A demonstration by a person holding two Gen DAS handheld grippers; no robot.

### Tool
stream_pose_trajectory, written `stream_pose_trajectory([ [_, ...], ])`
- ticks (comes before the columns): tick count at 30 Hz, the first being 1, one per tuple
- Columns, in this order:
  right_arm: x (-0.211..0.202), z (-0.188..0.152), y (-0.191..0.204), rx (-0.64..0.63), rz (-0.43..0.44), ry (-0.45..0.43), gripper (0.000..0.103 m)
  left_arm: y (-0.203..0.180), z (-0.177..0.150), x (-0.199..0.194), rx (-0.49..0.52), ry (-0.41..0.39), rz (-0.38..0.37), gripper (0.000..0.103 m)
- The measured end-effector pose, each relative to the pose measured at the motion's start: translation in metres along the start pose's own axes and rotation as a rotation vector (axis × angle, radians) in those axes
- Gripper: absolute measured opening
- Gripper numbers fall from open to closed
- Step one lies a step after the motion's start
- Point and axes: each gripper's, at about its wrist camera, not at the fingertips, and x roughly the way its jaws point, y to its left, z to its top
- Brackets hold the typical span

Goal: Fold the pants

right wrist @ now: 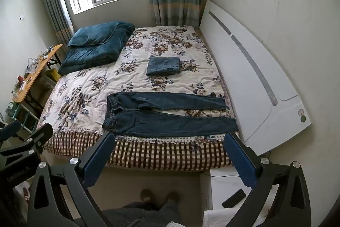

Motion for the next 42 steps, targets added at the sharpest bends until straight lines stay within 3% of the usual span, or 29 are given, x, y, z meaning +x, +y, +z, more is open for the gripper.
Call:
stream_pose_trajectory([
  [42,0.006,-0.003,0.005,0.003,0.006,0.008,0.103,-0.004,0.009,0.004,0.001,0.002,-0.005,0.103],
])
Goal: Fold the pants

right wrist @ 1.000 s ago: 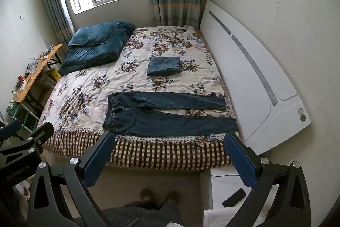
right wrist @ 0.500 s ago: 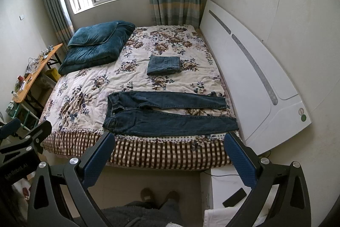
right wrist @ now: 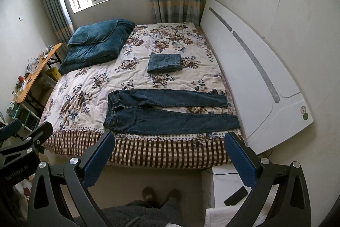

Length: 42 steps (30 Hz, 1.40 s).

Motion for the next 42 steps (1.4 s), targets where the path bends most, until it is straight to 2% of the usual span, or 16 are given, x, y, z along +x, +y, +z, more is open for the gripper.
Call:
stream_pose_trajectory([
  [42,-0.005,0.002,-0.005,0.004,0.008,0.004,0.103,-0.019,0.003,0.003,0.017,-0.009,-0.005,0.103],
])
